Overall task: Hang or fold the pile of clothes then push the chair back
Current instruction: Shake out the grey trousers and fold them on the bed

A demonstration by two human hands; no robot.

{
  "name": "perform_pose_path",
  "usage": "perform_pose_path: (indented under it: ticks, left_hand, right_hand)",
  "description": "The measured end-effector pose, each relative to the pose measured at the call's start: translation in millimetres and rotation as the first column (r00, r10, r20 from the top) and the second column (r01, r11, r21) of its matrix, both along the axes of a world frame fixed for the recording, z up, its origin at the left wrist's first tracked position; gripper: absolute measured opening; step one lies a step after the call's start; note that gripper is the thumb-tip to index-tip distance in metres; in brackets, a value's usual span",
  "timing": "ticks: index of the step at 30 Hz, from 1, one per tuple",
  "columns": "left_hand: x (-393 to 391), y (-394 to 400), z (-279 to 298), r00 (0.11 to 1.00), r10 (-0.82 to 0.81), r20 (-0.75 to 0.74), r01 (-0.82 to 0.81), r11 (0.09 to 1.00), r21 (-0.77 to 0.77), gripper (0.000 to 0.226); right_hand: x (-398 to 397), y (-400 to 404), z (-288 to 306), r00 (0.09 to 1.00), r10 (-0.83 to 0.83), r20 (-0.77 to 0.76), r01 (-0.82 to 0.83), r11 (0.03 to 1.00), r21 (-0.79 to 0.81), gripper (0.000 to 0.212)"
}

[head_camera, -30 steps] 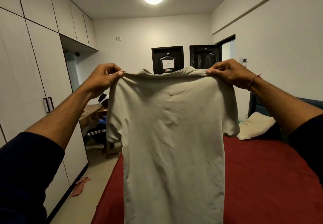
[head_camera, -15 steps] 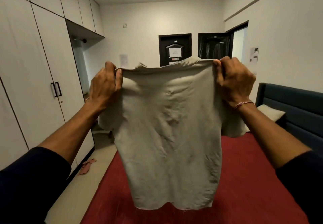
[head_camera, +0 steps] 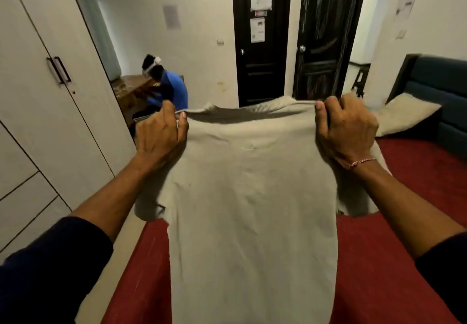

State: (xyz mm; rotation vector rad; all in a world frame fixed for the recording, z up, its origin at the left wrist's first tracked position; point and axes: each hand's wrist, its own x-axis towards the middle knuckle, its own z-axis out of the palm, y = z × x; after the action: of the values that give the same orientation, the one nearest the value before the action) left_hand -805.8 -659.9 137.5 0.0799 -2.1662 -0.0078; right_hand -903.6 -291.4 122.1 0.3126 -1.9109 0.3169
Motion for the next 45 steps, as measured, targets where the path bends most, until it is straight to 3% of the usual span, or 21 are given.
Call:
perform_pose_path:
  ticks: [3,6,12,15,20,33,39,42,45]
  left_hand:
    - [-33.5,-14.4,-91.2,0.961,0.043,0.273,-0.054,0.998,0.031,0.031]
    - [-63.7,-29.8,-192.2,0.868,0.043,0.494,-0.073,0.996,0.042,0.028]
    - [-116.5,-52.7,-370.0,0.654,0.016,0.756,-0.155,0.982,0.113,0.024]
    - [-141.8,-62.3,-427.1,0.59,0.001,0.808,-0.191,0.972,0.138,0.026]
    - [-183.0,-76.0,-506.7,0.572,0.018,0.82,-0.192,0.975,0.112,0.032]
    - [-247.2,-91.2,-595.5,0.504,0.08,0.86,-0.241,0.969,0.051,0.034]
    - [-249.0,-83.6,-611.4,0.546,0.181,0.818,-0.281,0.959,-0.025,0.032]
    - [-249.2,-63.5,-612.4,0.704,0.243,0.668,-0.243,0.965,-0.095,0.017]
    - [-251.9,-4.5,-617.2,0.843,0.029,0.537,0.013,0.997,-0.074,0.041]
  right_hand:
    - [-27.6,-22.2,-85.2,0.977,-0.031,0.209,0.008,0.994,0.112,0.038]
    - [-57.0,-40.1,-184.9,0.92,-0.077,0.384,-0.003,0.979,0.205,0.037]
    - [-107.9,-74.6,-379.4,0.746,-0.183,0.641,-0.043,0.946,0.321,0.036]
    - [-126.1,-81.1,-435.3,0.7,-0.184,0.69,-0.07,0.944,0.323,0.034]
    - [-167.5,-91.1,-508.5,0.66,-0.212,0.72,-0.083,0.933,0.351,0.035]
    - [-242.8,-102.0,-588.6,0.573,-0.26,0.777,-0.13,0.908,0.399,0.039]
    - [-250.4,-104.2,-611.2,0.504,-0.242,0.829,-0.108,0.934,0.339,0.048]
    - [-255.2,-102.2,-607.8,0.443,-0.185,0.877,-0.117,0.958,0.261,0.047]
    - [-253.7,-96.1,-596.5,0.339,-0.063,0.939,-0.154,0.981,0.122,0.042]
